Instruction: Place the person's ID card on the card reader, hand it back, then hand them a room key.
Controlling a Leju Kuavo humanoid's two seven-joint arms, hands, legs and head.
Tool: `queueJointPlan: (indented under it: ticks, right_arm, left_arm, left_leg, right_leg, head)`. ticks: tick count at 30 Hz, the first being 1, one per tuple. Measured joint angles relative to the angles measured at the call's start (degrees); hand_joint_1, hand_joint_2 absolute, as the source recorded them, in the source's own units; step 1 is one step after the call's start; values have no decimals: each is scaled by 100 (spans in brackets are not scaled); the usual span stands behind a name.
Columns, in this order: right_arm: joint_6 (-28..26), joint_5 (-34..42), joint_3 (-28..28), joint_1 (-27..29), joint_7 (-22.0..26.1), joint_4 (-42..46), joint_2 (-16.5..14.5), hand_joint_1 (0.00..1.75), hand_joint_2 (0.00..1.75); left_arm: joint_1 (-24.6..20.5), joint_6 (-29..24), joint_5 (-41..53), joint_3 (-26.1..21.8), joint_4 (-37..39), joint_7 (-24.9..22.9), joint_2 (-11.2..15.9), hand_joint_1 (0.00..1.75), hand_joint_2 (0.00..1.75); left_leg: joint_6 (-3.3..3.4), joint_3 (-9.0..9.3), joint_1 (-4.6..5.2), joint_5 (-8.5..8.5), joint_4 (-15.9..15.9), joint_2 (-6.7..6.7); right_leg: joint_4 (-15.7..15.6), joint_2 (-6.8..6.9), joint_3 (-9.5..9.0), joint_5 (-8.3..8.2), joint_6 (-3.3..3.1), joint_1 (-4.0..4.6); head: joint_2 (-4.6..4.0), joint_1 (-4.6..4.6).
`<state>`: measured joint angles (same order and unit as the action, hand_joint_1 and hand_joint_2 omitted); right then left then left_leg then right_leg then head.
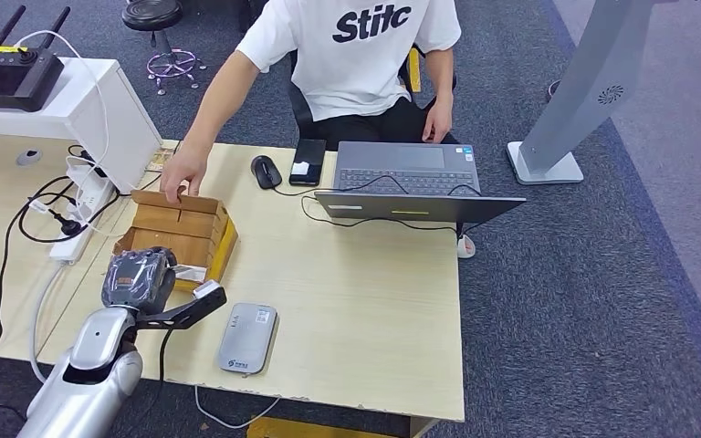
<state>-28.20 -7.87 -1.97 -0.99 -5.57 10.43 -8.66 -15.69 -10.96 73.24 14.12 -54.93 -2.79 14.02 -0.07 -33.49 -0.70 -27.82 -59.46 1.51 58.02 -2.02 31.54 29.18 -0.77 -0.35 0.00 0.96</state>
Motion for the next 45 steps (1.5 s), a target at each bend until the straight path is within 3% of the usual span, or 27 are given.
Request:
queueJointPlan:
  ticks: [8, 17, 22, 26, 33, 34, 38, 45]
  right_arm:
    - [-7, 6, 0, 3, 19, 0, 2, 0, 175]
    - [-62, 9, 6, 10, 43, 0, 2, 0, 175]
    - [4, -85, 6, 6, 22, 0, 2, 0, 175]
    - [39, -193, 5, -10, 27, 0, 2, 0, 175]
    - [33, -331, -1, -40, -23, 0, 2, 0, 175]
    - [33, -349, -3, -44, -51, 0, 2, 0, 175]
    - [42, -384, -9, -53, -140, 0, 10, 0, 175]
    - [79, -409, -11, -53, -150, 0, 19, 0, 175]
  left_arm:
    - [-142, -63, -45, -19, -137, -13, 114, 166, 175]
    - [-667, 253, -64, -38, -1532, -47, 753, 175, 175]
    - [-889, 107, 808, -36, -1918, -362, 920, 175, 175]
    - [-1205, -107, 1431, 56, -1738, -546, 946, 175, 175]
    - [-1668, -581, 1481, 466, -819, -783, 868, 175, 175]
    - [-1729, -643, 1481, 538, -658, -815, 820, 168, 175]
    - [-1915, -842, 1482, 737, -21, -943, 490, 0, 175]
    - [-1981, -977, 1463, 830, 431, -916, 79, 0, 175]
  left_leg:
    - [-2, 0, -2, 2, -1, 0]
    - [-4, -1, -2, 4, -1, 2]
    - [-4, 0, -2, 4, -2, 5]
    - [-2, 0, -1, 5, -2, 6]
    - [-1, 3, 0, 8, -3, 8]
    - [-1, 3, 0, 8, -3, 9]
    - [2, 3, 1, 11, -4, 17]
    - [4, 1, 2, 11, -9, 14]
  right_leg:
    - [1, -1, 1, -1, 0, 1]
    - [2, 0, 0, -1, 0, 2]
    - [2, 5, 0, -1, 0, 1]
    - [2, 6, -1, -2, 0, 0]
    - [1, 8, -2, -6, -3, 0]
    - [1, 10, -2, -6, -3, 0]
    - [1, 19, -8, -7, -2, -1]
    - [1, 11, -7, -10, 2, -2]
  head:
    - [0, 1]
    - [0, 0]
    - [0, 0]
    - [0, 0]
    - [0, 1]
    - [0, 1]
    - [0, 0]
    - [0, 0]
